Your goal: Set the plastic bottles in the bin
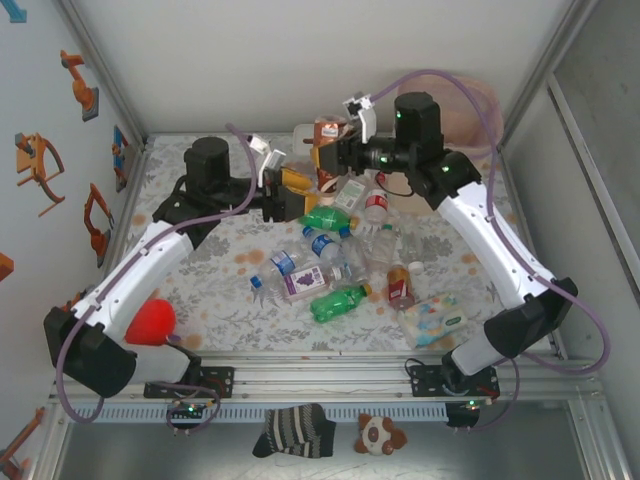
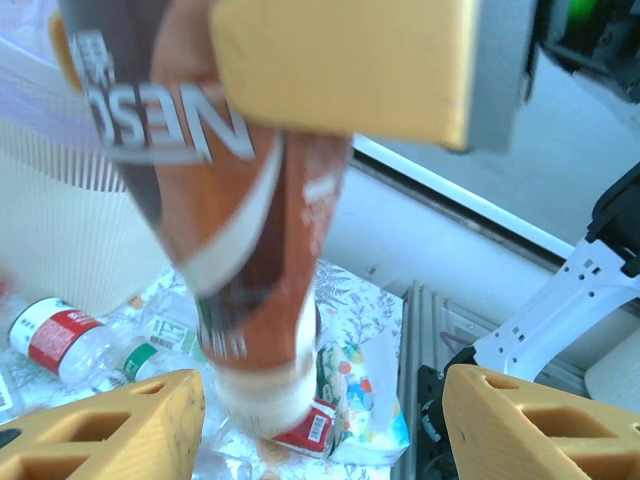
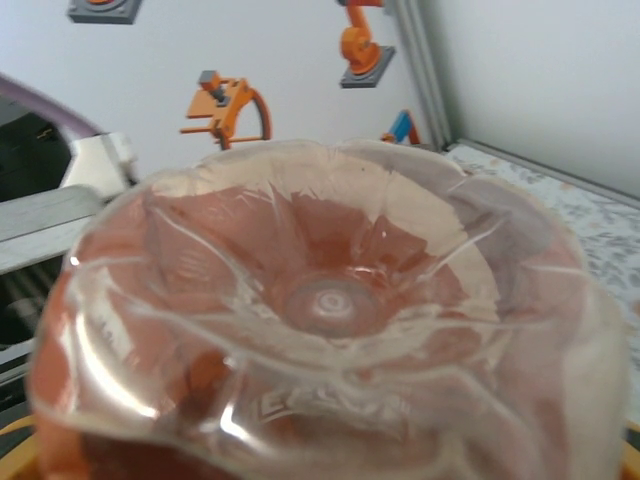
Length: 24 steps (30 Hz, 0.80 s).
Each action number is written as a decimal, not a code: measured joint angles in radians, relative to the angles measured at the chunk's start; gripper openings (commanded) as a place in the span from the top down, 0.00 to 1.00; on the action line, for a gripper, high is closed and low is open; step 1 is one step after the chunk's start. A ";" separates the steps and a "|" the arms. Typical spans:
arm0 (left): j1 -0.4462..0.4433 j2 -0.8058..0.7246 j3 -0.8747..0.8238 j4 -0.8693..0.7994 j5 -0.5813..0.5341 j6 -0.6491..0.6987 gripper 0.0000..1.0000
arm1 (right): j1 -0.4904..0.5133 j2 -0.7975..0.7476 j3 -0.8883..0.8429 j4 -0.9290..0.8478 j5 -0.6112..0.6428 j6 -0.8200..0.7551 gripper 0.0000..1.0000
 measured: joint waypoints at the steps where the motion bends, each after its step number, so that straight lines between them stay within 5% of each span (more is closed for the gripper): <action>1: 0.000 -0.009 -0.004 -0.008 -0.011 0.006 0.36 | -0.008 0.005 0.019 -0.015 0.012 -0.008 0.48; 24: 0.020 -0.144 -0.084 -0.073 -0.198 0.047 0.38 | -0.352 0.218 0.397 -0.196 0.439 -0.143 0.47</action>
